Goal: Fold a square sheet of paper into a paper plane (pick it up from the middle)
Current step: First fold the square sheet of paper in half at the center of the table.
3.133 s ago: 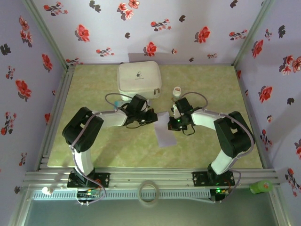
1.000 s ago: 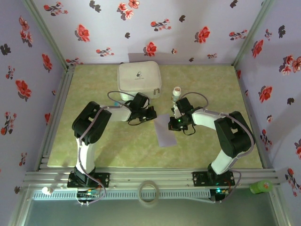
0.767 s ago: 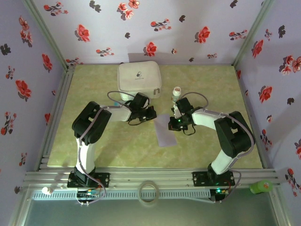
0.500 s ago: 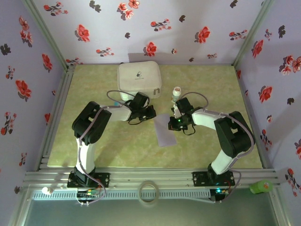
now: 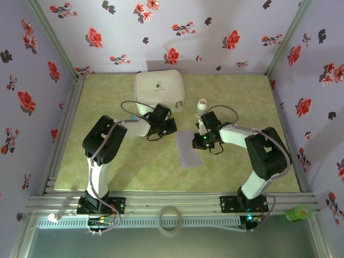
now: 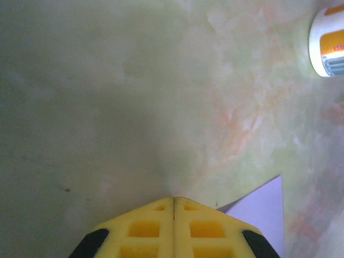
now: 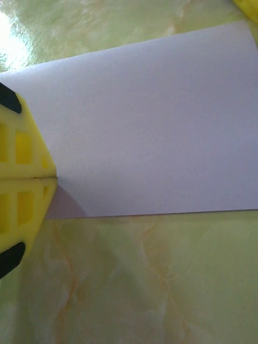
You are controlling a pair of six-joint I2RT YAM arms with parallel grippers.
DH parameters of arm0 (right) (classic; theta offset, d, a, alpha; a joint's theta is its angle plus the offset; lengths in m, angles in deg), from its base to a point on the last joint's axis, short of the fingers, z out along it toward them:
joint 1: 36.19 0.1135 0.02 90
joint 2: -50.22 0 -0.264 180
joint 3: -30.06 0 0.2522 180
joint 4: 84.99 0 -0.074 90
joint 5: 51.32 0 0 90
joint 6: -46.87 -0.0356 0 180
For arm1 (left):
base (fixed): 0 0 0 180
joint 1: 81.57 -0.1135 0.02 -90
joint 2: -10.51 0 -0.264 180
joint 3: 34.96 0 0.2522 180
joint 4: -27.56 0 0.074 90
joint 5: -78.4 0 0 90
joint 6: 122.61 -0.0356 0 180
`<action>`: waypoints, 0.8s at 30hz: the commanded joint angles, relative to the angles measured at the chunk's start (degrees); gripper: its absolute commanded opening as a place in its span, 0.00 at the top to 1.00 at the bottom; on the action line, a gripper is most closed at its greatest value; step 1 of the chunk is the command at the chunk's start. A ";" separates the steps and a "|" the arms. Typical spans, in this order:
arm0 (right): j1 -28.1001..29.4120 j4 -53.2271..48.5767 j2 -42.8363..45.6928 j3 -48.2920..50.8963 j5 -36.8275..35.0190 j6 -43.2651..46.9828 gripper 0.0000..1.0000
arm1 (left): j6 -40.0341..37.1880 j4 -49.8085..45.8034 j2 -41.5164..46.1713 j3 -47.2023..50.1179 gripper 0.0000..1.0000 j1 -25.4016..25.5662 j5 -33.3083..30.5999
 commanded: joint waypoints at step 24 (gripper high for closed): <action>-0.70 -6.40 -1.22 2.77 -5.15 0.44 1.00 | 5.13 6.17 22.35 16.65 0.90 7.41 3.86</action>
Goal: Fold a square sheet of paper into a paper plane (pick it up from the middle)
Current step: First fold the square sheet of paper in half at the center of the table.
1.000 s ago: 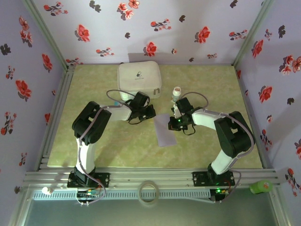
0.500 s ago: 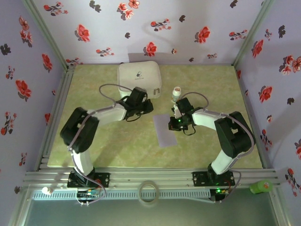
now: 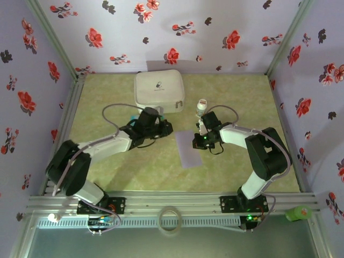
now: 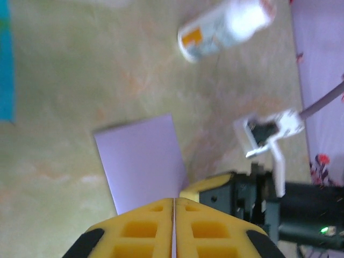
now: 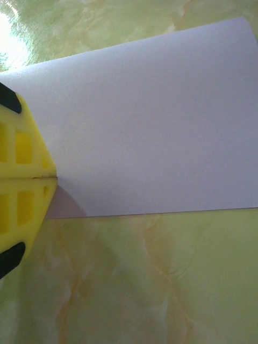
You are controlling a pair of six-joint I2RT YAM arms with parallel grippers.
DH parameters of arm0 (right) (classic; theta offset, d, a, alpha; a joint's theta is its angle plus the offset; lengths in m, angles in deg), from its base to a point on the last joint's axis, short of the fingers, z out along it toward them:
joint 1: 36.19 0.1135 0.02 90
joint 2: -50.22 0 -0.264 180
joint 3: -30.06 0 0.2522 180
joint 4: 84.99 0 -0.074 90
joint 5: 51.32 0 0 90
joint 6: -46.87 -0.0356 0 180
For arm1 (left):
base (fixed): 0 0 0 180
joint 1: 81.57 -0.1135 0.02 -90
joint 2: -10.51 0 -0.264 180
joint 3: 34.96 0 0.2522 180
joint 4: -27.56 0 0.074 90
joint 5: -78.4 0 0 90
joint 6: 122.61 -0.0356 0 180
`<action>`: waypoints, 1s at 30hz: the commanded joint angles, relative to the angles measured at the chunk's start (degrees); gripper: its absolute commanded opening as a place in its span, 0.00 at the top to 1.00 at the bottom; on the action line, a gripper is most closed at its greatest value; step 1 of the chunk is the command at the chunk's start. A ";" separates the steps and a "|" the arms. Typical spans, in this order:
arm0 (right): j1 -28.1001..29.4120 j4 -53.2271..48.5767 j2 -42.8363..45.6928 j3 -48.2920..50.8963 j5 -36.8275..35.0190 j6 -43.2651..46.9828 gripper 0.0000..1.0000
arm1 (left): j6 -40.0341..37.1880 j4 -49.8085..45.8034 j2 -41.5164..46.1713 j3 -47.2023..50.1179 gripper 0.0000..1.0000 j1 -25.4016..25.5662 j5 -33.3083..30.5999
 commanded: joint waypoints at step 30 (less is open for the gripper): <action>-0.60 -7.13 -1.64 2.24 -5.56 0.35 1.00 | 5.55 12.53 -15.03 10.67 0.87 6.40 5.36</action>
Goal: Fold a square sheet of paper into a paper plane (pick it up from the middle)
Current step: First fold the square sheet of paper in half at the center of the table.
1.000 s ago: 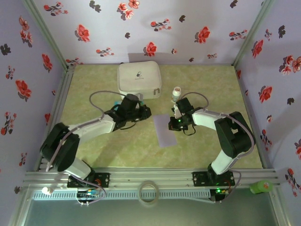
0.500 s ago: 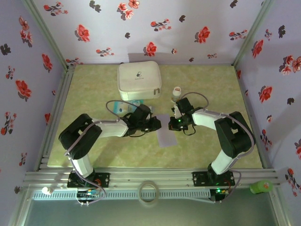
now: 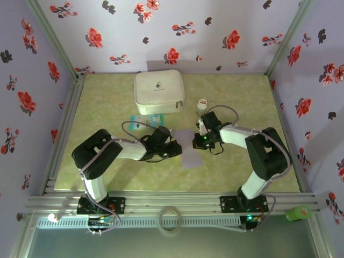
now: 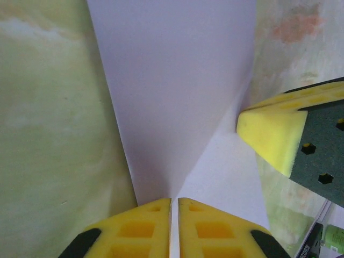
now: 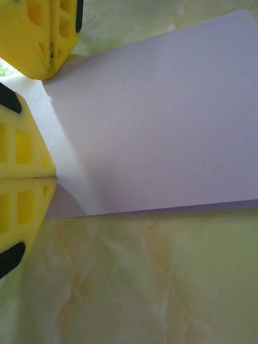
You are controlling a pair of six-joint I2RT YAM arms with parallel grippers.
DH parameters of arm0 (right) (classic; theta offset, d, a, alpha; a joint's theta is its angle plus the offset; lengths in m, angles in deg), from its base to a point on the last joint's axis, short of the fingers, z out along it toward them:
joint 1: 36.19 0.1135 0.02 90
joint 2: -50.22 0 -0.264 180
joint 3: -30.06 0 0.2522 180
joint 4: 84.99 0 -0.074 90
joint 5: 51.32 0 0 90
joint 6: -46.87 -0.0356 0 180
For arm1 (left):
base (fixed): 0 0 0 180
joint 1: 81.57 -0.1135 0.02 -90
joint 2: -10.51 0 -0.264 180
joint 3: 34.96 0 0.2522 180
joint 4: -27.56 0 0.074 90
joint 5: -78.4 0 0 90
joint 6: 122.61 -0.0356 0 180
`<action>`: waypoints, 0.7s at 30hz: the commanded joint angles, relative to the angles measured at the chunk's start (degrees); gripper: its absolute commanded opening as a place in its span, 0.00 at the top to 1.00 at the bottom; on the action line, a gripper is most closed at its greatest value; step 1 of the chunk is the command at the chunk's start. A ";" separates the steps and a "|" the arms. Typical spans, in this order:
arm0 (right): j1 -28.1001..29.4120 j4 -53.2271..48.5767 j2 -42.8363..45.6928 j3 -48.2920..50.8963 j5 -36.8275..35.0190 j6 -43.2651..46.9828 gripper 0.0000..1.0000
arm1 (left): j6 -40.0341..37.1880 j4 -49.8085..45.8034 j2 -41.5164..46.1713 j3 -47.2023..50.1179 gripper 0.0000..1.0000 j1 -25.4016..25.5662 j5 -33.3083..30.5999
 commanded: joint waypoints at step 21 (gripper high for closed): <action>-0.64 -7.02 -1.22 2.35 -5.85 0.12 1.00 | 4.72 -1.71 -0.76 -1.10 1.00 3.91 2.28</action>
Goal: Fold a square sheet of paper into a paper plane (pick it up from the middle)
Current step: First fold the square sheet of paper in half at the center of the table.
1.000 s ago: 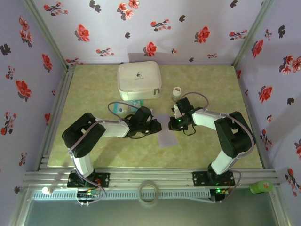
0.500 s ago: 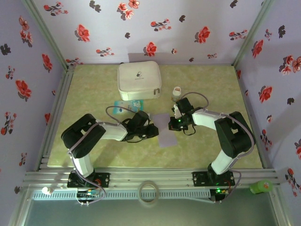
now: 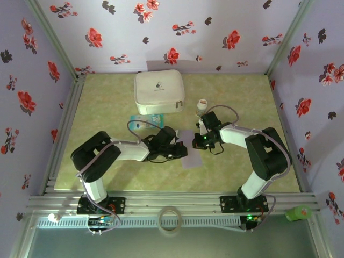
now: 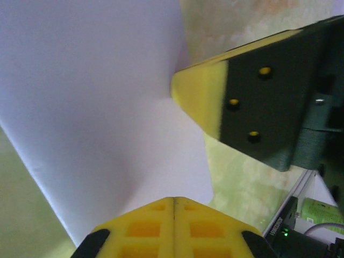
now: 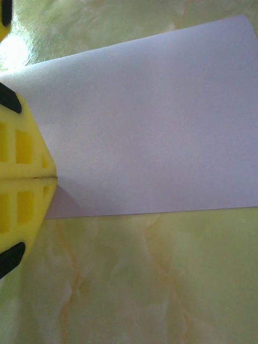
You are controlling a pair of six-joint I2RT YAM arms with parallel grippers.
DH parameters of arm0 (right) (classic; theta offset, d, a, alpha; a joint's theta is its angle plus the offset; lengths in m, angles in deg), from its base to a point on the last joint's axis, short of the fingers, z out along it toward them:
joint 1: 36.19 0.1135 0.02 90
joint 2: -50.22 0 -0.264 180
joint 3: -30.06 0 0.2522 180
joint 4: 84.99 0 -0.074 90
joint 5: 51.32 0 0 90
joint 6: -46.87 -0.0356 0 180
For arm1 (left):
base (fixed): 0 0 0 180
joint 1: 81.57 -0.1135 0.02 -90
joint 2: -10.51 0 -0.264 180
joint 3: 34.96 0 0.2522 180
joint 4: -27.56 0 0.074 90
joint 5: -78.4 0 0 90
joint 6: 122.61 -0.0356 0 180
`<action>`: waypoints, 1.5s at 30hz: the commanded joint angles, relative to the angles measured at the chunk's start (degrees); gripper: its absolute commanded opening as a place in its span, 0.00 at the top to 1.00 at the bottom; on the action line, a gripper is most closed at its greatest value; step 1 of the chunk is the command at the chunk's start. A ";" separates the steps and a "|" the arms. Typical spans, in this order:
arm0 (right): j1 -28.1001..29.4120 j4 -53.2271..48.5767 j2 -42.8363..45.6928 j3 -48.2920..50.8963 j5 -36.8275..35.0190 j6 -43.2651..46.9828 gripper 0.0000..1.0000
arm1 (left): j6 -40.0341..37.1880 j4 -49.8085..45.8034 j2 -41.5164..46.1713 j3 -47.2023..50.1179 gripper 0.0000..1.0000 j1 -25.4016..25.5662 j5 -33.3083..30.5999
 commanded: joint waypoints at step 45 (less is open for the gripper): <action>-0.64 -7.34 -1.66 2.06 -6.80 -0.17 1.00 | -6.09 -13.60 1.54 4.13 0.97 4.40 5.71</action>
